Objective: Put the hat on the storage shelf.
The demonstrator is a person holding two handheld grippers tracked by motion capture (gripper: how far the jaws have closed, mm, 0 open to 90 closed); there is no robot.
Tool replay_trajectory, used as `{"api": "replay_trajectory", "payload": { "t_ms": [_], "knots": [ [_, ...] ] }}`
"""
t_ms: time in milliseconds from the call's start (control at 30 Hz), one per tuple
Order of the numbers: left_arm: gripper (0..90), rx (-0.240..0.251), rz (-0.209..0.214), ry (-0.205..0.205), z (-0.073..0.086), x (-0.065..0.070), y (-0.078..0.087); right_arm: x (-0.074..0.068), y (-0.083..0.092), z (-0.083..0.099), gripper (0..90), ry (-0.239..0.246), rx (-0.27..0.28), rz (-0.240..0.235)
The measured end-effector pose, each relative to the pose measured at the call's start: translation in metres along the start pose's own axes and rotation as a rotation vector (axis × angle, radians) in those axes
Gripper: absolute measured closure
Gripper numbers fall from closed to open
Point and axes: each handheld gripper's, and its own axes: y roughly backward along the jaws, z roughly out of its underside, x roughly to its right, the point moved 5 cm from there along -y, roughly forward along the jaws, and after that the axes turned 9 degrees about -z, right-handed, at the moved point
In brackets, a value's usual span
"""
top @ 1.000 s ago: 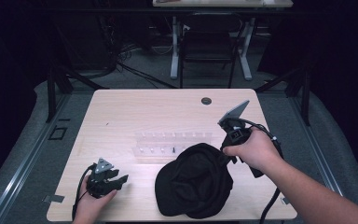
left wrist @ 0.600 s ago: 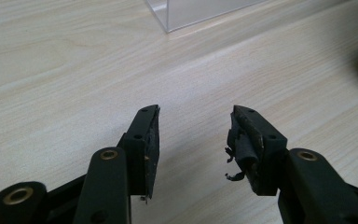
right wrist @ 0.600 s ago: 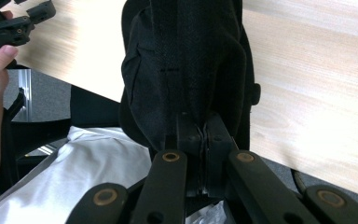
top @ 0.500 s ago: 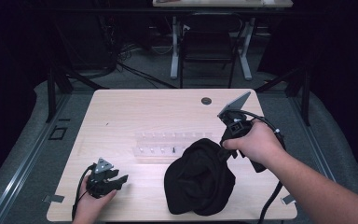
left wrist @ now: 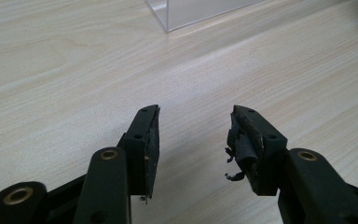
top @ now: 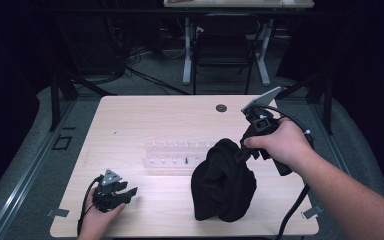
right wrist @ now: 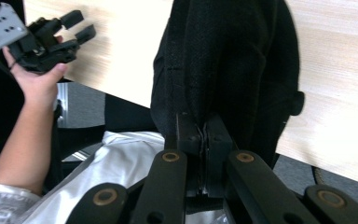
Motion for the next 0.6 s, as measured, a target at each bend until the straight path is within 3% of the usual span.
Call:
{"api": "replay_trajectory", "payload": {
  "t_ms": [233,267,300,433,600],
  "knots": [
    [52.7,-0.002,-0.001,0.003,0.0,-0.001,0.0,0.001,0.009,-0.001,88.2,-0.024,0.033,-0.098],
    [52.7,0.003,-0.004,0.007,0.0,-0.001,0.0,0.003,0.012,0.0,88.1,-0.007,0.008,-0.115],
    [52.7,0.002,-0.004,0.012,0.001,-0.001,-0.001,0.002,0.011,0.0,88.1,-0.031,0.032,-0.138],
    [52.7,-0.002,-0.005,0.001,0.001,-0.001,-0.001,0.004,0.015,0.001,88.1,-0.02,0.021,-0.188],
    [52.7,-0.005,-0.002,0.002,0.001,0.0,-0.001,0.004,0.021,0.002,88.1,-0.005,0.064,-0.284]
  ]
}}
